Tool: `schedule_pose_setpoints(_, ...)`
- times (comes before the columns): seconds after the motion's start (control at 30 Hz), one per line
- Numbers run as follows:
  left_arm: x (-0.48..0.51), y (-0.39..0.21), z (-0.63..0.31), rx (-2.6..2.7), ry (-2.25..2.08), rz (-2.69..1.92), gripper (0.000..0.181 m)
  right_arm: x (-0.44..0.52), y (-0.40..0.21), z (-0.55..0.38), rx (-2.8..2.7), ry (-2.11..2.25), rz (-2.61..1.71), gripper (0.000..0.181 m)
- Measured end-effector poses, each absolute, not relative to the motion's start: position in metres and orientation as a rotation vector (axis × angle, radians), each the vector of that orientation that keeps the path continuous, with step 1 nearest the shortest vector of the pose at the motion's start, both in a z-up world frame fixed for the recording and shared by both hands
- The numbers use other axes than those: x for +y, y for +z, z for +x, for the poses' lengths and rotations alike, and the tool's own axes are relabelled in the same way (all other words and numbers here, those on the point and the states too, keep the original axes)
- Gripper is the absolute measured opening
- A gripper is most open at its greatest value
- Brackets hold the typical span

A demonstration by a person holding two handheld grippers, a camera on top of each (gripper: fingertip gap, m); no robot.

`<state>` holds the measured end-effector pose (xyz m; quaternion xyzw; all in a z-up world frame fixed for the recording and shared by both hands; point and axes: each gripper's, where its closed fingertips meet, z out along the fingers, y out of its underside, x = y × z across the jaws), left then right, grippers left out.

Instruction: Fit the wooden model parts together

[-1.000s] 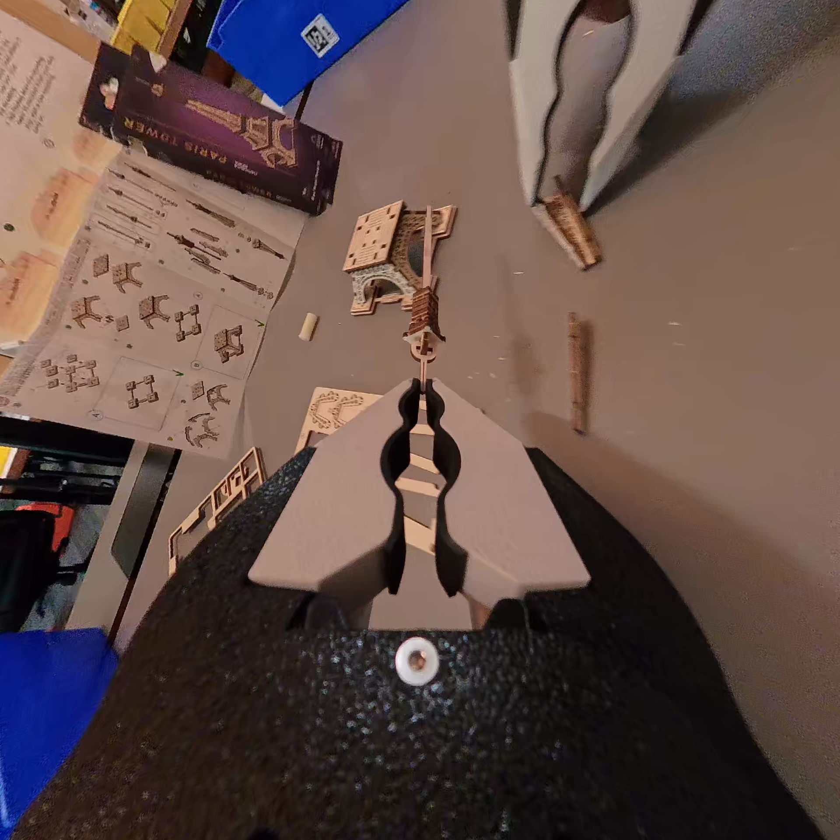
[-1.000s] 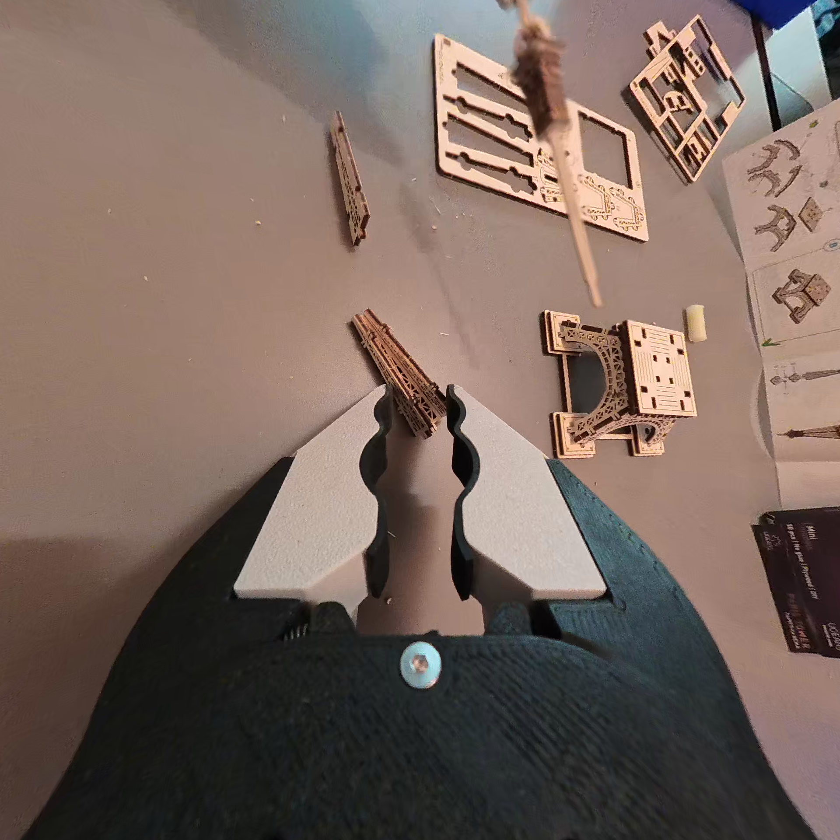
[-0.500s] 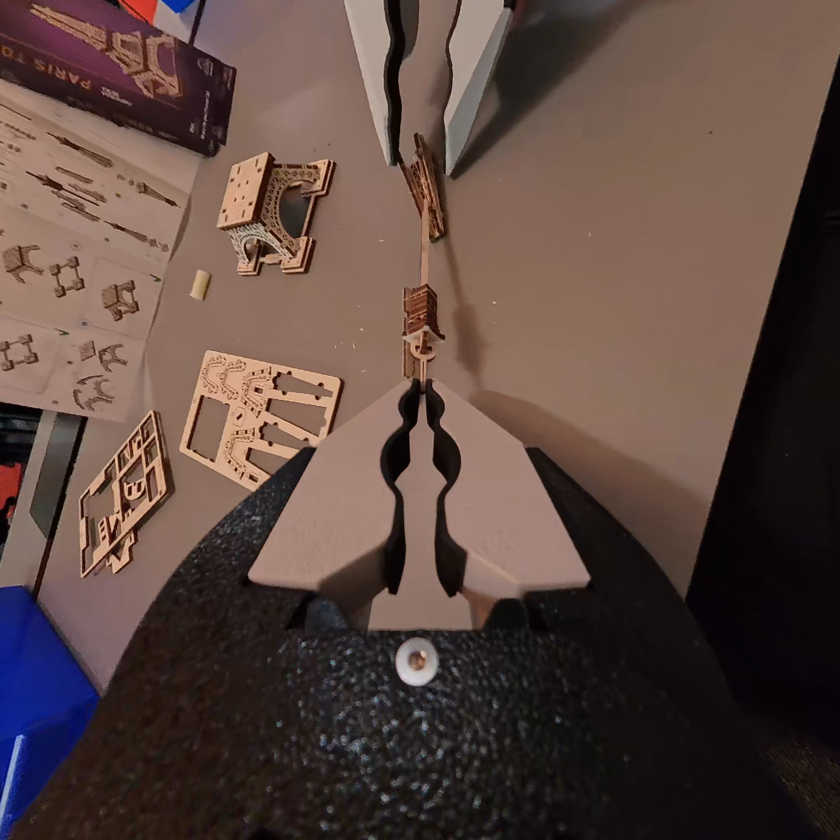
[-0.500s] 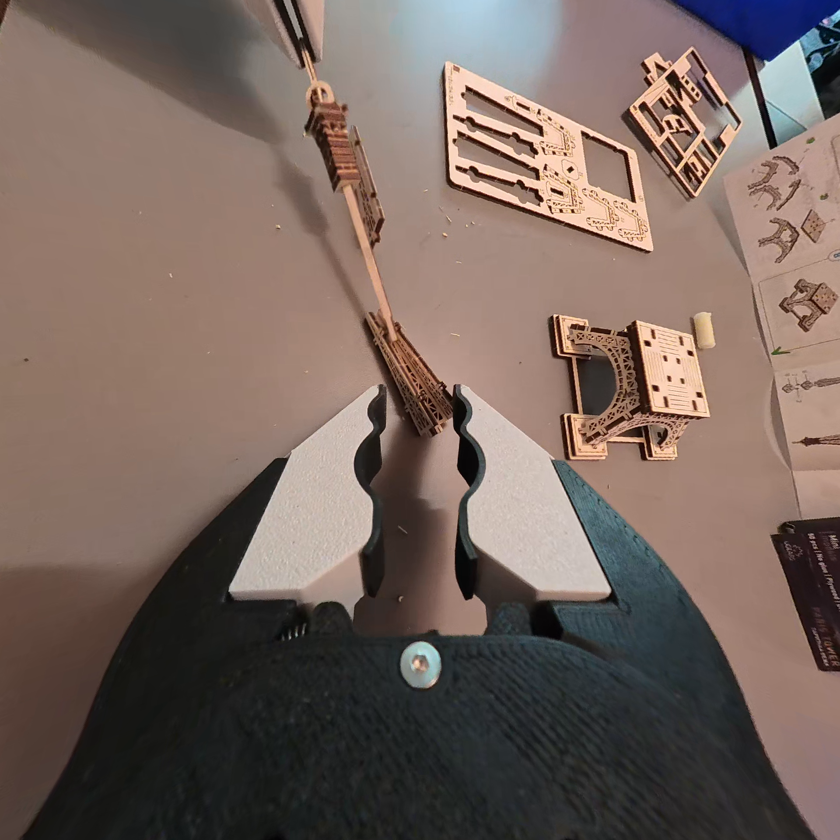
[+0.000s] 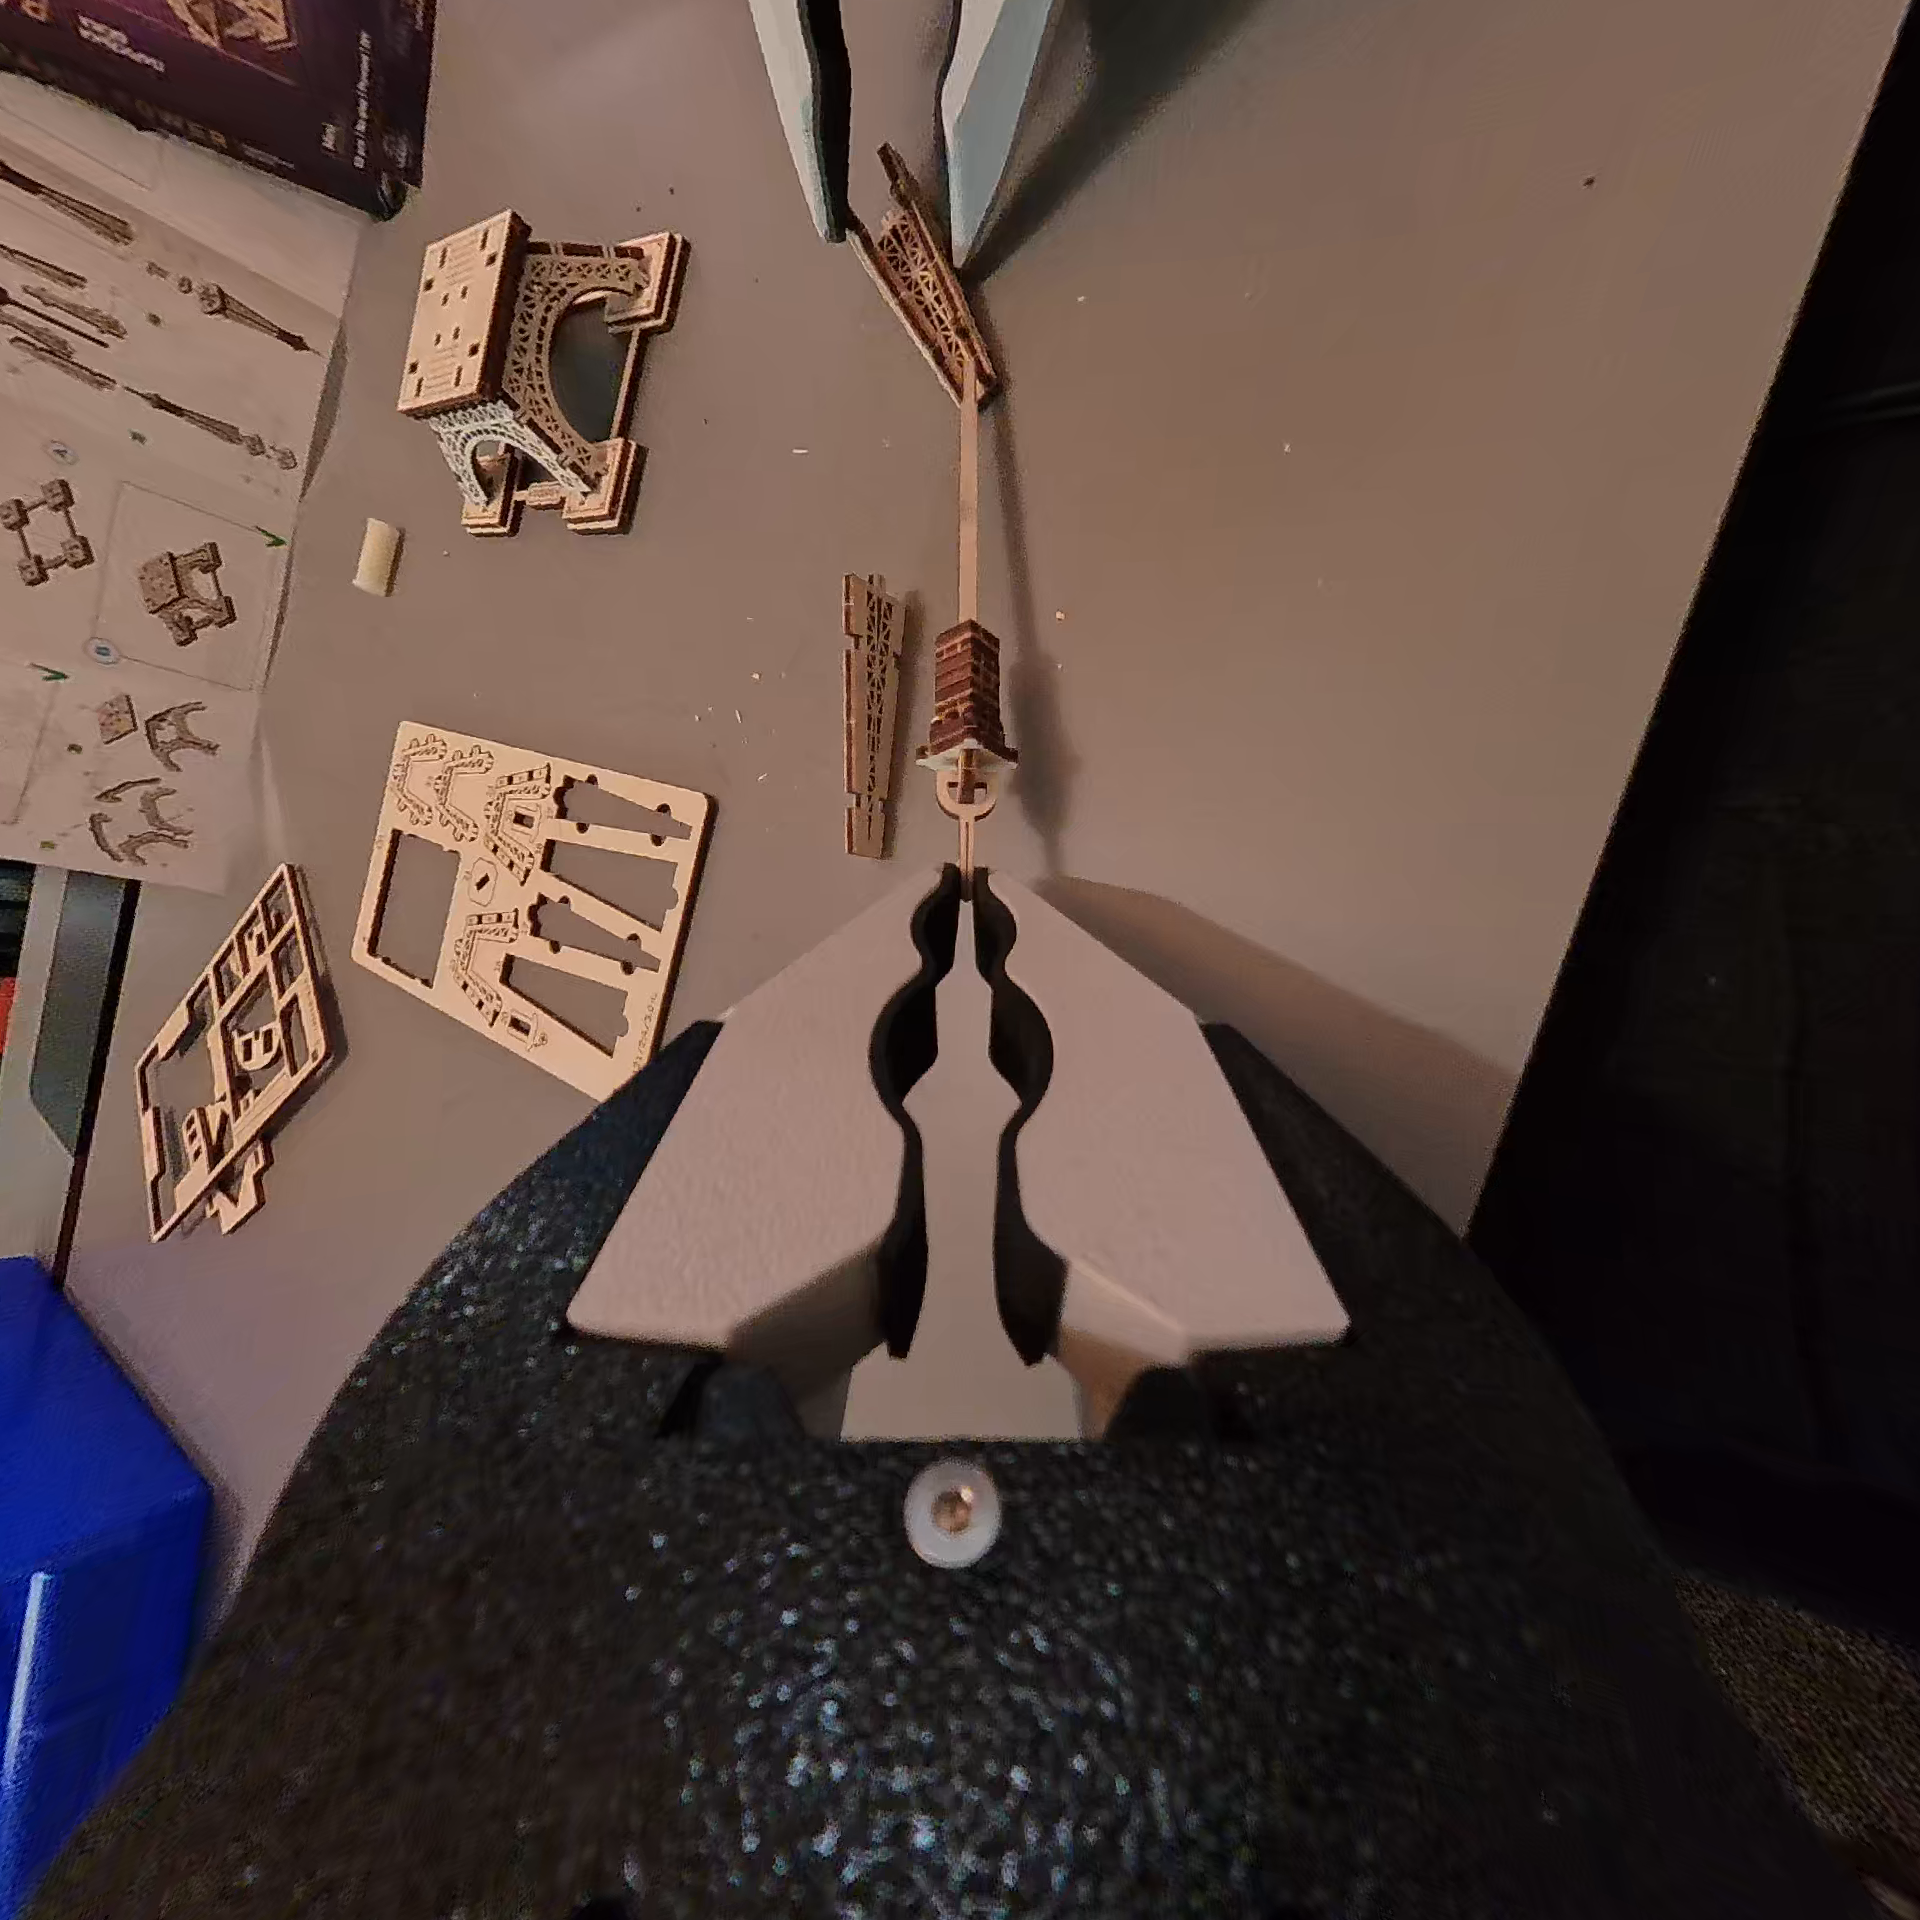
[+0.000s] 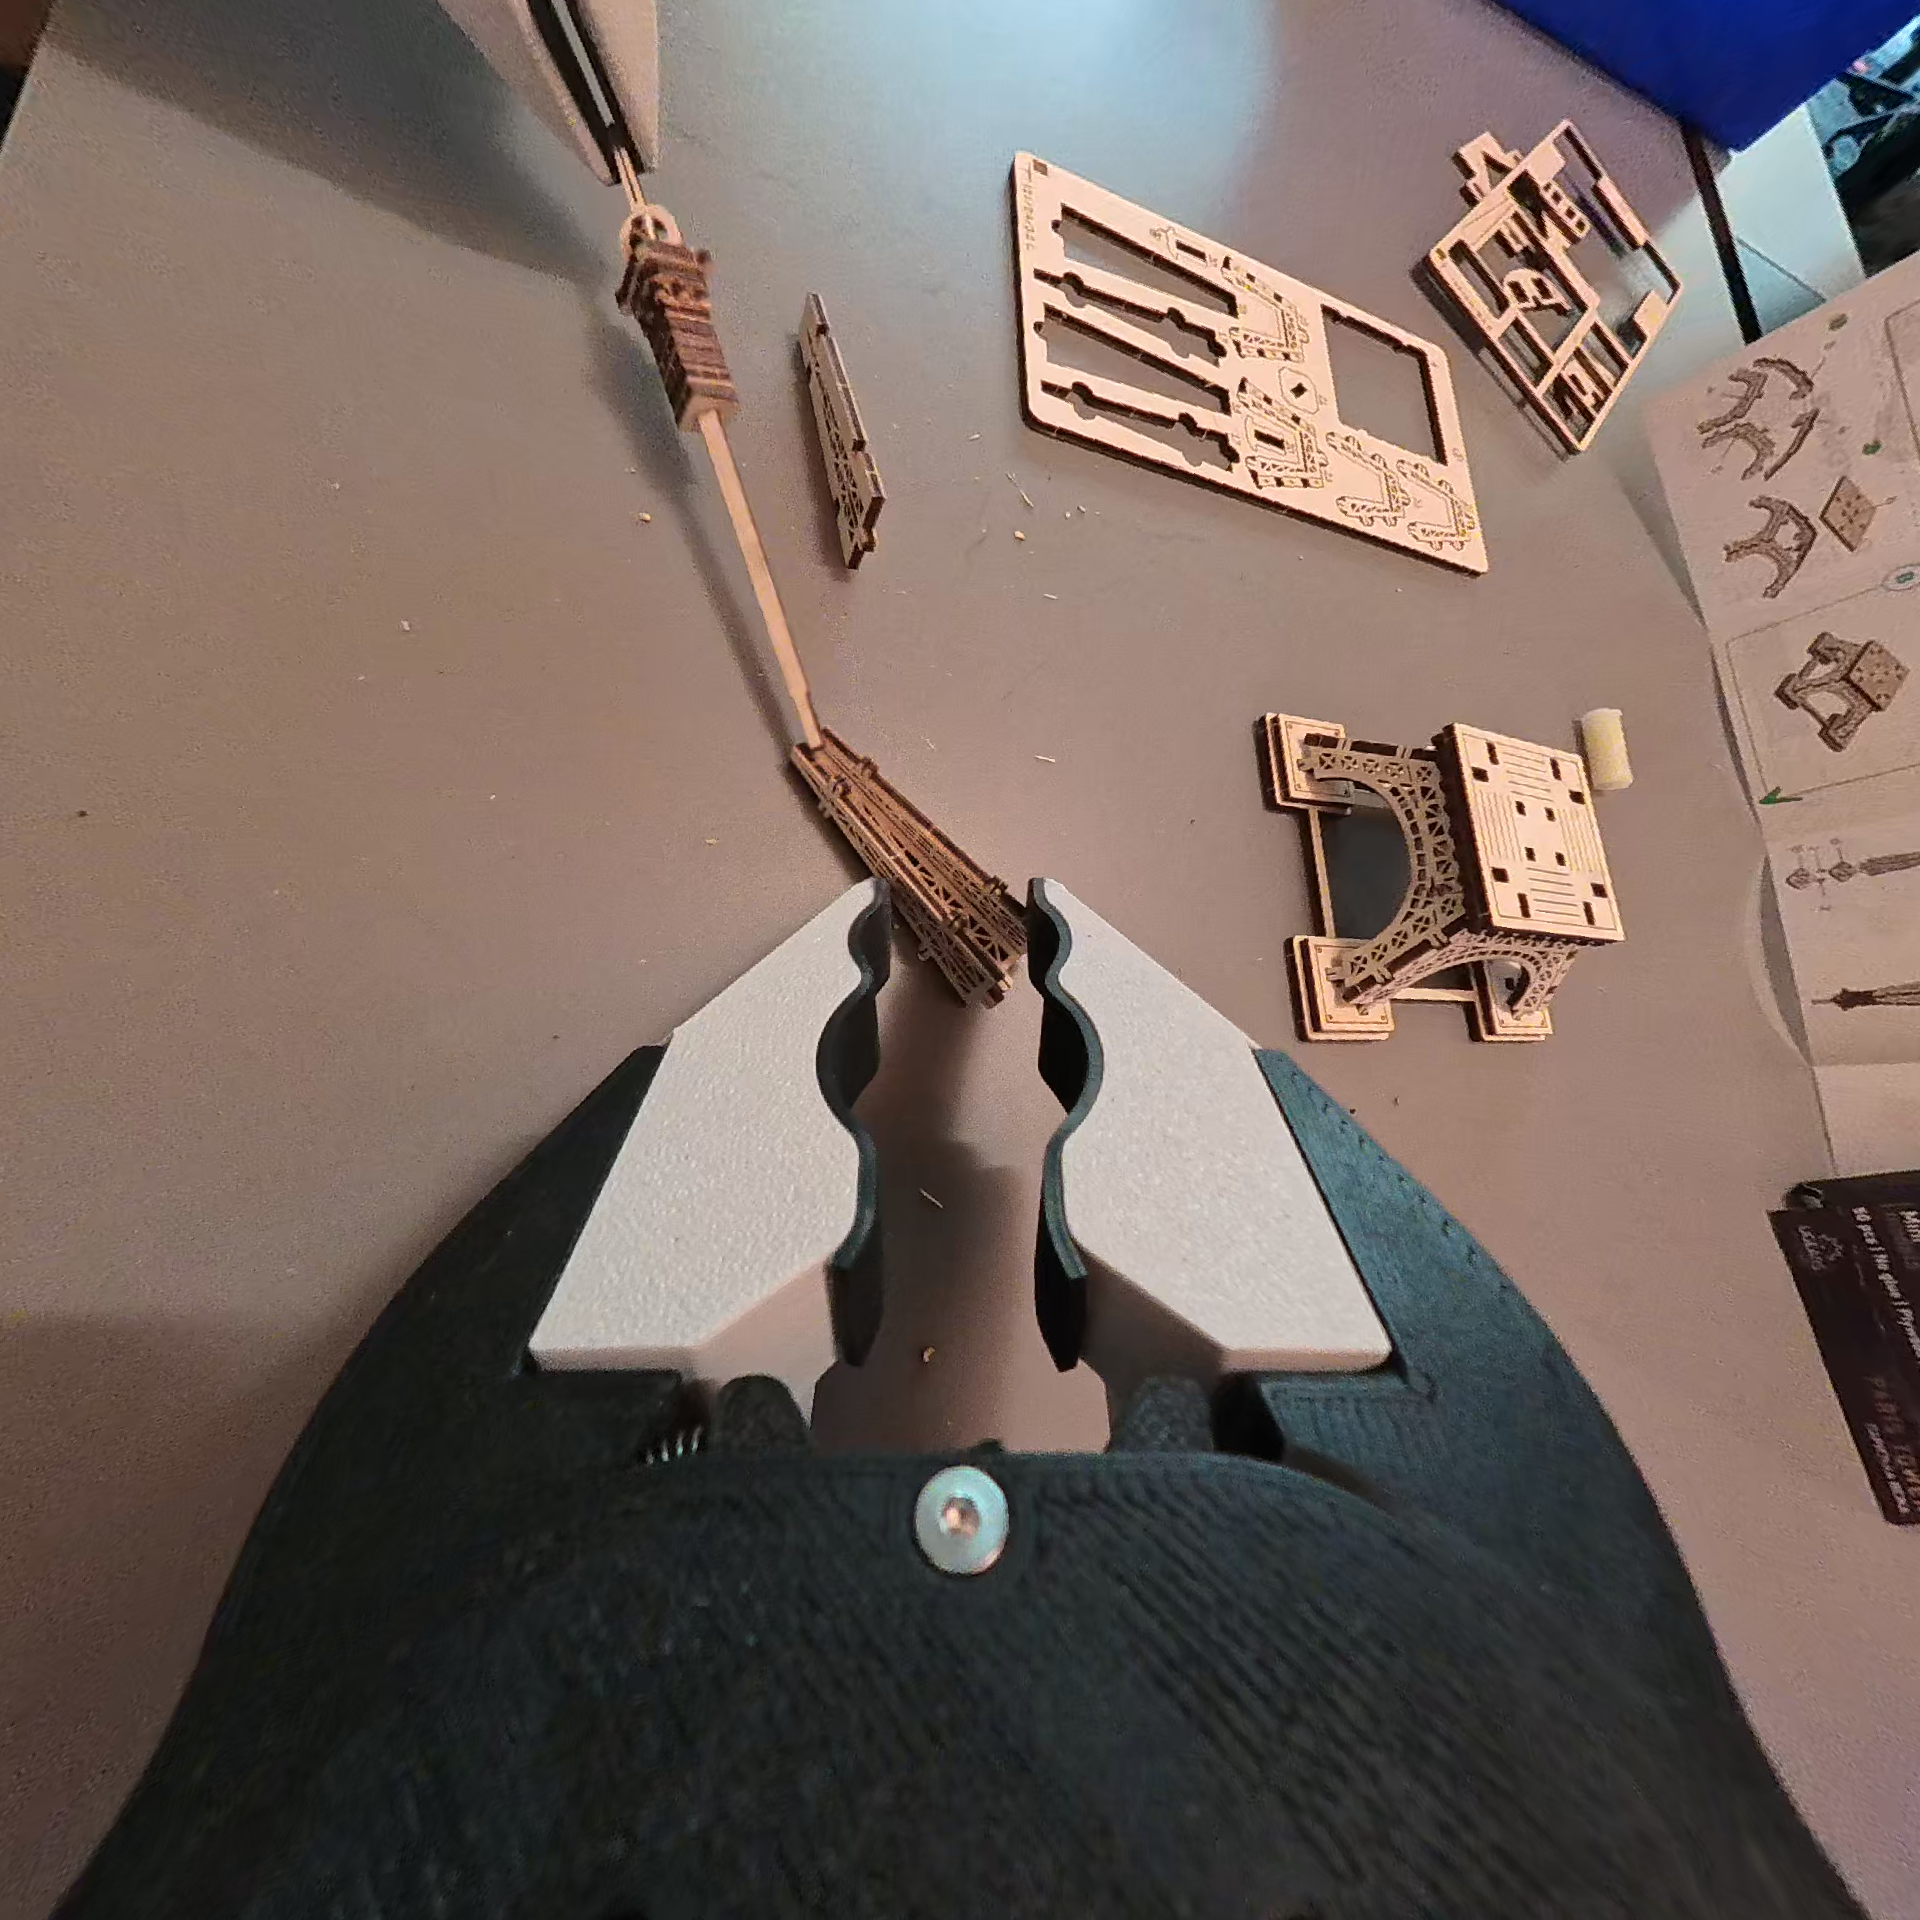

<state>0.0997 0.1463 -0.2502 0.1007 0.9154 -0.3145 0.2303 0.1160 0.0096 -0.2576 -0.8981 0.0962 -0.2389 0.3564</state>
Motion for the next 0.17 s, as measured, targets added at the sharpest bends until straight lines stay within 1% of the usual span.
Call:
schedule_pose_setpoints(0.03, 0.1464, -0.2504, 0.0997, 2.515, -0.876, 0.266, 0.0, 0.0096, -0.2576, 0.1159, 0.247, -0.616, -2.317, 0.024)
schedule_pose_setpoints(0.17, 0.1426, -0.2484, 0.1003, 2.502, -0.907, 0.239, 0.0, 0.0102, -0.2581, 0.1154, 0.25, -0.615, -2.322, 0.026)
